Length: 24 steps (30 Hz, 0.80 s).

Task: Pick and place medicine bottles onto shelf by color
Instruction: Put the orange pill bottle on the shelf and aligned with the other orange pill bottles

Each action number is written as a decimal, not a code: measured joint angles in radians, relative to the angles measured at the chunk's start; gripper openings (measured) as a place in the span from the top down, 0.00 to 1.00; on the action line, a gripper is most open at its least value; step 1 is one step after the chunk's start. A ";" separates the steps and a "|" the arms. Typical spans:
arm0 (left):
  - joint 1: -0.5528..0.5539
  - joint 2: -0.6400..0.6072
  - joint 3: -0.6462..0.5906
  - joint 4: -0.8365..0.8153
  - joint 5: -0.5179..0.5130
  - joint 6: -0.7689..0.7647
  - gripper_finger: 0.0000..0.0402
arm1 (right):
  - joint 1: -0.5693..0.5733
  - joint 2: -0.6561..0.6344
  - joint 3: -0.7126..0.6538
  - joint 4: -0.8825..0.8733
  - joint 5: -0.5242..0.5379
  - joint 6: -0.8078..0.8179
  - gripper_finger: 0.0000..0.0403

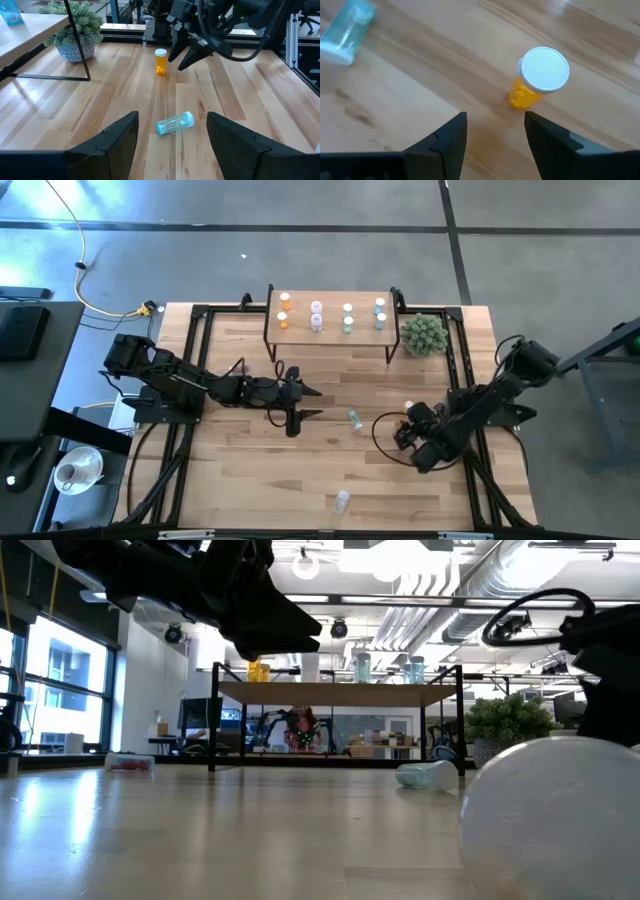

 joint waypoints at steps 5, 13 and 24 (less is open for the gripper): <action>0.000 0.000 0.000 0.000 0.000 0.035 0.44 | 0.000 0.063 0.000 0.000 0.011 0.079 0.53; 0.000 0.000 0.000 0.000 0.000 0.036 0.44 | -0.001 0.174 0.000 0.003 0.058 0.160 0.53; 0.000 0.000 0.000 0.000 0.000 0.035 0.44 | -0.004 0.258 0.000 -0.001 0.121 0.233 0.55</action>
